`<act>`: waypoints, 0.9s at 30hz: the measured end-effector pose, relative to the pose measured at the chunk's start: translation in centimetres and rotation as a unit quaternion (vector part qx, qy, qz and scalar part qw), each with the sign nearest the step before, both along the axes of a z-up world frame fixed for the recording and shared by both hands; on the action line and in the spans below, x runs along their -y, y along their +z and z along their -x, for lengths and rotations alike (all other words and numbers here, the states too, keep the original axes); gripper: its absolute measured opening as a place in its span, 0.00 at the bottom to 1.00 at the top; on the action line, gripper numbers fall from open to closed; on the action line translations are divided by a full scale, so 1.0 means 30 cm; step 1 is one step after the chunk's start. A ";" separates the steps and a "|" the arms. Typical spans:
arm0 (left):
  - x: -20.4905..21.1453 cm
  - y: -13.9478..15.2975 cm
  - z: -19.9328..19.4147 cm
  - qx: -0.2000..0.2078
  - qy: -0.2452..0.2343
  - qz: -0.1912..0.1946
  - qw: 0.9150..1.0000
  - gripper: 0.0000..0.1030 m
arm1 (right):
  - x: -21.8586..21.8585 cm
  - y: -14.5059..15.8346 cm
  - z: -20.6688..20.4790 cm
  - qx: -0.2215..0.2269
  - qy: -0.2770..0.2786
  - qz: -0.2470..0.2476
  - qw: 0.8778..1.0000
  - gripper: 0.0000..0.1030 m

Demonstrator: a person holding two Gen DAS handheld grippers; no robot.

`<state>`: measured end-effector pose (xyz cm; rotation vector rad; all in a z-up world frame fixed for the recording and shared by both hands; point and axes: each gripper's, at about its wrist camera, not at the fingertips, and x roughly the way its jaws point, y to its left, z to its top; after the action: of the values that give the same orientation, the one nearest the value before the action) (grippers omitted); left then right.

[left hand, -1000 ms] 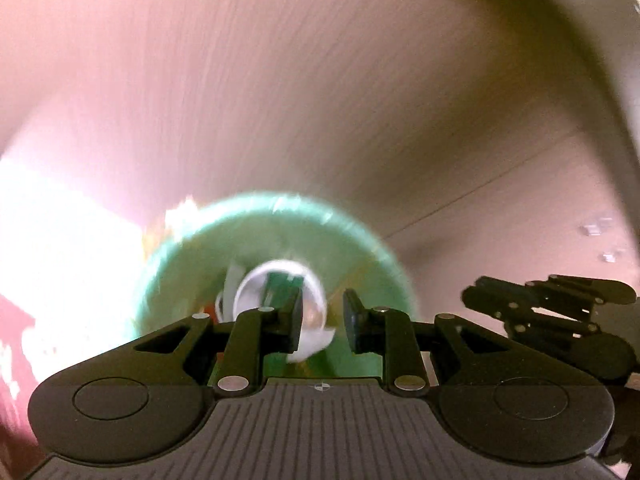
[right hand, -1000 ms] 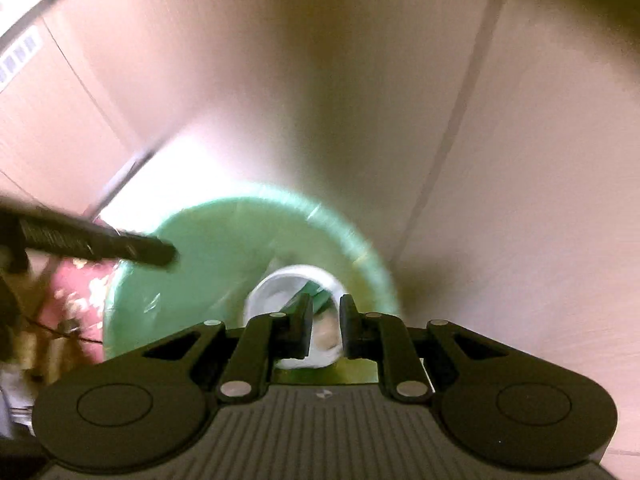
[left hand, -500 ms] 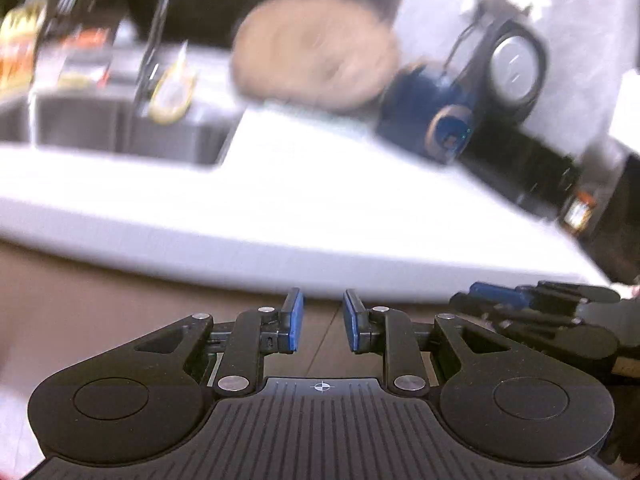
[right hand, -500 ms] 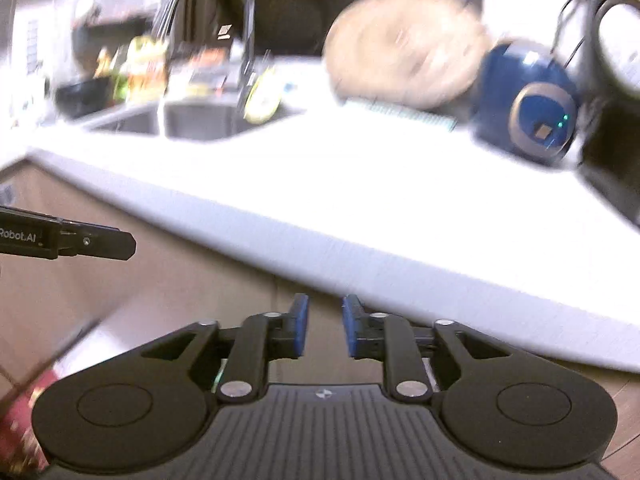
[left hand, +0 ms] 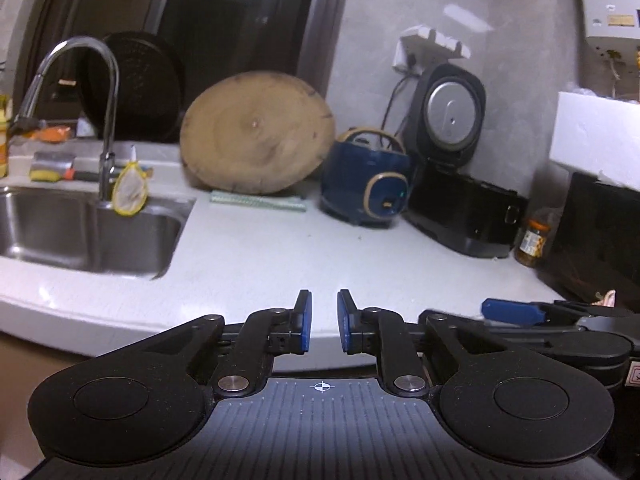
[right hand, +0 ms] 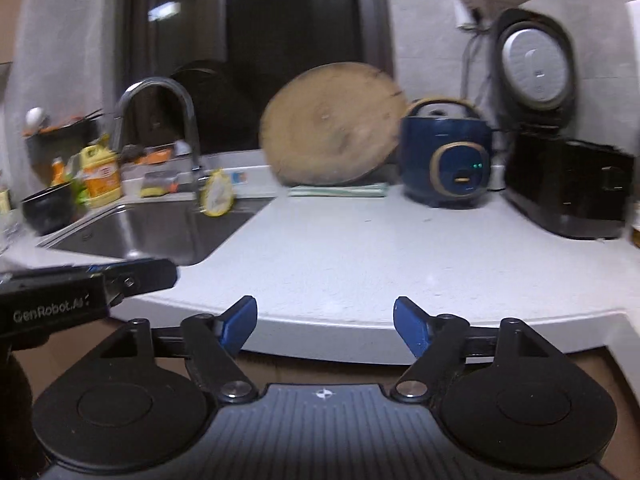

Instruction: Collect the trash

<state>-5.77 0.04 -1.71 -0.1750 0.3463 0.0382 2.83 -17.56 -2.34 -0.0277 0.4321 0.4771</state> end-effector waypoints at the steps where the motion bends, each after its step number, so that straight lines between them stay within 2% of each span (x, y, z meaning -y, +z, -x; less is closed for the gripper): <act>1: -0.004 0.000 0.007 -0.003 -0.002 0.001 1.000 0.17 | -0.001 0.005 -0.002 -0.006 -0.005 0.002 1.000 0.74; 5: -0.001 0.000 0.012 -0.006 -0.020 -0.005 1.000 0.17 | 0.001 0.011 0.023 -0.006 -0.020 0.002 1.000 0.74; 9: 0.005 -0.012 -0.005 -0.029 -0.009 -0.022 0.999 0.16 | -0.008 0.001 0.019 -0.021 -0.019 0.002 1.000 0.74; 13: -0.001 -0.019 -0.007 -0.033 -0.009 -0.029 0.999 0.16 | -0.011 -0.007 0.017 -0.028 -0.022 -0.002 0.999 0.74; 27: -0.011 -0.034 -0.008 -0.062 -0.013 -0.024 0.998 0.15 | -0.045 -0.019 0.022 -0.039 -0.011 0.010 0.999 0.74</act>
<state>-5.54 0.38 -2.73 -0.1213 0.4708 0.0313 2.18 -16.22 -2.92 -0.0231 0.5131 0.4531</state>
